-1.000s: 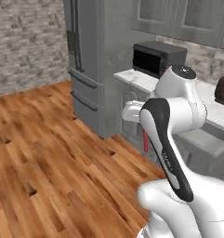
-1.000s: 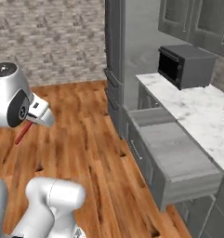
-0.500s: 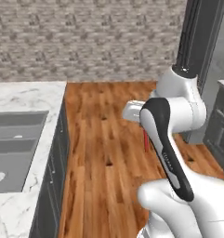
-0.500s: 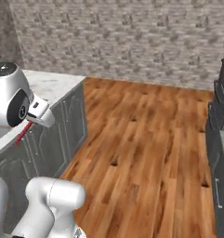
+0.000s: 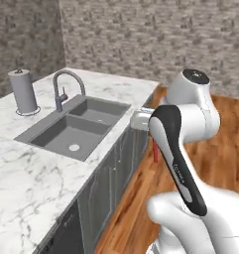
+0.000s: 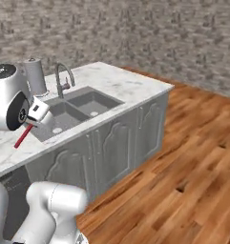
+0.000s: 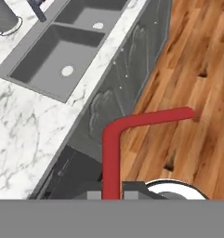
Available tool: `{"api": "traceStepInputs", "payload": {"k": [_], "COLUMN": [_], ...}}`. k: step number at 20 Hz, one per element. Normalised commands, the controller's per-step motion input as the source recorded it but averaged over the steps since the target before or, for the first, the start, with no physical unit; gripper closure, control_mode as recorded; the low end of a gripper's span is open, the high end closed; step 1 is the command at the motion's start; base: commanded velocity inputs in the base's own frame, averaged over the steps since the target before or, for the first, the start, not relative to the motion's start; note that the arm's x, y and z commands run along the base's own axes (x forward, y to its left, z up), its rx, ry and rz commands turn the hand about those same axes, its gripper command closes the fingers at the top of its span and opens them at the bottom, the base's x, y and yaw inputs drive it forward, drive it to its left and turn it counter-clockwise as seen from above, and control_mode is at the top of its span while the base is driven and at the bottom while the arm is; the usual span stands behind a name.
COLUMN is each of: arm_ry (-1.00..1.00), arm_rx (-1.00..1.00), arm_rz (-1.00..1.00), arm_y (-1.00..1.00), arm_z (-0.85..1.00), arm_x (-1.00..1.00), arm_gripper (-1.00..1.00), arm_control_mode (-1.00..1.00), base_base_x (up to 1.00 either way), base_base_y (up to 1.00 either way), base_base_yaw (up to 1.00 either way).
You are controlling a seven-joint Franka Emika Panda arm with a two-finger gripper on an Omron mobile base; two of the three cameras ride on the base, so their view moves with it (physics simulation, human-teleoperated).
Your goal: Take a straw from the drawer in front and place it inside the glass cup on the dining counter.
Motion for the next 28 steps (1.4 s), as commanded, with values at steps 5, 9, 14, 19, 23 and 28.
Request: {"api": "traceStepInputs", "payload": {"k": [5,9,14,19,23,28], "arm_ry": [0.00,0.00,0.00,0.00,0.00,0.00], "arm_rx": [0.00,0.00,0.00,0.00,0.00,0.00], "arm_rz": [0.00,0.00,0.00,0.00,0.00,0.00], "arm_y": [0.00,0.00,0.00,0.00,0.00,0.00], "arm_z": [0.00,0.00,0.00,0.00,0.00,0.00], "arm_x": [0.00,0.00,0.00,0.00,0.00,0.00], "arm_gripper": [1.00,1.00,1.00,1.00,1.00,1.00], "arm_control_mode": [1.00,1.00,1.00,1.00,1.00,1.00], "base_base_x": [0.00,0.00,0.00,0.00,0.00,0.00], "base_base_y": [0.15,0.15,0.15,0.17,0.41,0.79], "base_base_yaw": [0.72,0.71,0.68,0.62,0.47,0.19]}}
